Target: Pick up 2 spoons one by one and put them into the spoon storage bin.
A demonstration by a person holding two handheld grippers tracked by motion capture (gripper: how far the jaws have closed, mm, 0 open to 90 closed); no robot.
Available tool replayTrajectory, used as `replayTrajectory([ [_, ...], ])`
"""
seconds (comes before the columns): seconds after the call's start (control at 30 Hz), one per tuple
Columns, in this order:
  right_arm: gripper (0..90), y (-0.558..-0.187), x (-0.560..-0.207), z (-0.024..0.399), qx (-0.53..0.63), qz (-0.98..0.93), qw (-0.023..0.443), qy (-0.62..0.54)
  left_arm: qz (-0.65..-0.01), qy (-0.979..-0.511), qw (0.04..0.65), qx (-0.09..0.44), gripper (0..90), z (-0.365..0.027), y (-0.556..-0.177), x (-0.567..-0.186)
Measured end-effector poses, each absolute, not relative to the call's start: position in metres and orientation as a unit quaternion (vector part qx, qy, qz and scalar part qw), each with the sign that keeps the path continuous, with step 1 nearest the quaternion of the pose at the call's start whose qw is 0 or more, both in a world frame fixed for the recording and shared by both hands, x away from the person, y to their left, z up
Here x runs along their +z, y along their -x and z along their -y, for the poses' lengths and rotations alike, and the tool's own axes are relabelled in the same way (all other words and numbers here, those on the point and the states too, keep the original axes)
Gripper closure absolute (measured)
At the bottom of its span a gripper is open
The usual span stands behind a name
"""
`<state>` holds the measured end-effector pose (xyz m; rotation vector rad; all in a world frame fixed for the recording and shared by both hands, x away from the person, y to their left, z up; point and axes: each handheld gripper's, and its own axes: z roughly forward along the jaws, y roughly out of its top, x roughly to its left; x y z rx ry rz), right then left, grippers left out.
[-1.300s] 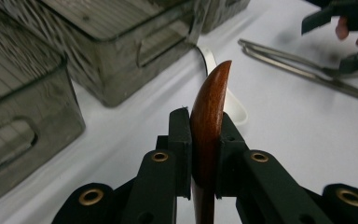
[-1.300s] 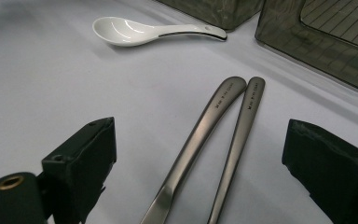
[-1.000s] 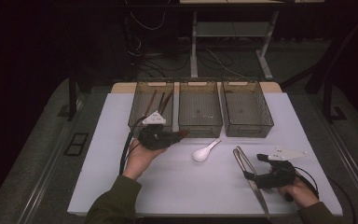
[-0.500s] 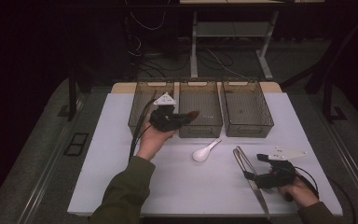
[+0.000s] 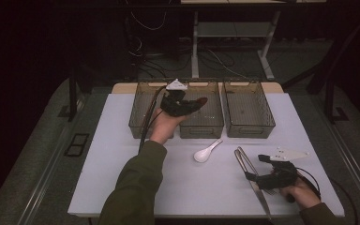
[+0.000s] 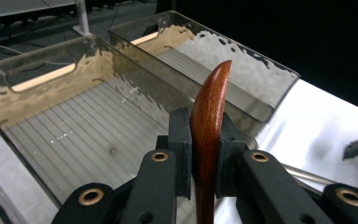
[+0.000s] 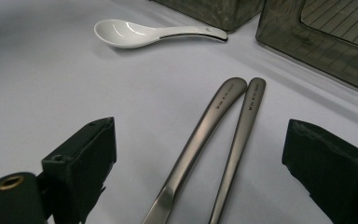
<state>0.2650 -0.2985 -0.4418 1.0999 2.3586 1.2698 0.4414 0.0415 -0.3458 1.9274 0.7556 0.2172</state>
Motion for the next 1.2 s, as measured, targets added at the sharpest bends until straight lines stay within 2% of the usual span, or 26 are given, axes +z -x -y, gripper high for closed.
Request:
replayTrajectory([
  [0.47, 9.8, -0.264, -0.441, 0.299, 0.44, -0.807, 0.12, -0.375, -0.318, -0.789, 0.516, 0.093, 79.4, -0.011, -0.475, -0.331],
  [0.97, 9.8, -0.264, -0.44, 0.3, 0.445, -0.805, 0.12, -0.374, -0.346, -0.794, 0.494, 0.08, 78.7, 0.009, -0.498, -0.37],
  [1.07, 9.8, -0.264, -0.44, 0.3, 0.445, -0.805, 0.12, -0.374, -0.359, -0.796, 0.481, 0.081, 64.7, 0.01, -0.499, -0.375],
  [1.13, 9.8, -0.264, -0.44, 0.3, 0.446, -0.804, 0.12, -0.374, -0.346, -0.81, 0.466, 0.085, 60.8, 0.007, -0.499, -0.376],
  [1.2, 9.8, -0.264, -0.44, 0.3, 0.446, -0.805, 0.119, -0.373, -0.358, -0.797, 0.478, 0.086, 57.6, 0.008, -0.497, -0.377],
])
